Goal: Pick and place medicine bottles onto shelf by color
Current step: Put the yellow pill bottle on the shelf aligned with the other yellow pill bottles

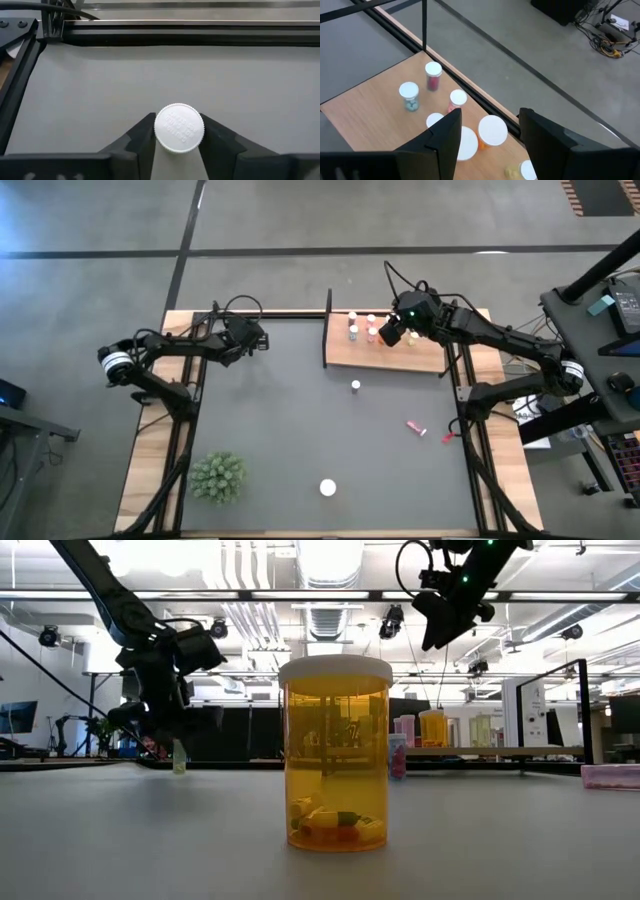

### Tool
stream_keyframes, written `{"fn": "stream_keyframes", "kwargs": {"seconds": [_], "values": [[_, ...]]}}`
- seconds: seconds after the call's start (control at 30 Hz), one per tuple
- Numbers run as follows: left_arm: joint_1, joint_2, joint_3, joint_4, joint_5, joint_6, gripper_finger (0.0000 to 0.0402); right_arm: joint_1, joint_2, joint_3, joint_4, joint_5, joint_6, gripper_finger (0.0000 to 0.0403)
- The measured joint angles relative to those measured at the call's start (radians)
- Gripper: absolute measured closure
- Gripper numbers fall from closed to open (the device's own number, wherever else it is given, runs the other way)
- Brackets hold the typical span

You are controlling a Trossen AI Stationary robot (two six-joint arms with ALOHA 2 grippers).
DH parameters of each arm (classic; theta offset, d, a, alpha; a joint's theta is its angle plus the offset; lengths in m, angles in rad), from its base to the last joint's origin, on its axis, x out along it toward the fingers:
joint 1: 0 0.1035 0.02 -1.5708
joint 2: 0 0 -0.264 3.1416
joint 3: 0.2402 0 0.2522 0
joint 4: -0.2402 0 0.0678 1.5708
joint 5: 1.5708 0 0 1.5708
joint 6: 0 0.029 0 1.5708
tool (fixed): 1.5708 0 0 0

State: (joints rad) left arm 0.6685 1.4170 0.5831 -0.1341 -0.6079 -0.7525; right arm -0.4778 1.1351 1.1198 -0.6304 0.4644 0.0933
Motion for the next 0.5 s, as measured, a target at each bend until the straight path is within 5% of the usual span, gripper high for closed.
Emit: {"fn": "stream_keyframes", "kwargs": {"seconds": [0.33,0.5], "values": [[-0.028,0.0,0.006,0.003,0.01,0.0,0.0299,0.0,0.0,-0.015,0.007,0.0,0.002,0.0213],[-0.1,-0.004,0.006,0.03,0.1,0.001,0.0298,0.0,0.0,-0.023,0.007,0.0,0.003,0.0213]]}}
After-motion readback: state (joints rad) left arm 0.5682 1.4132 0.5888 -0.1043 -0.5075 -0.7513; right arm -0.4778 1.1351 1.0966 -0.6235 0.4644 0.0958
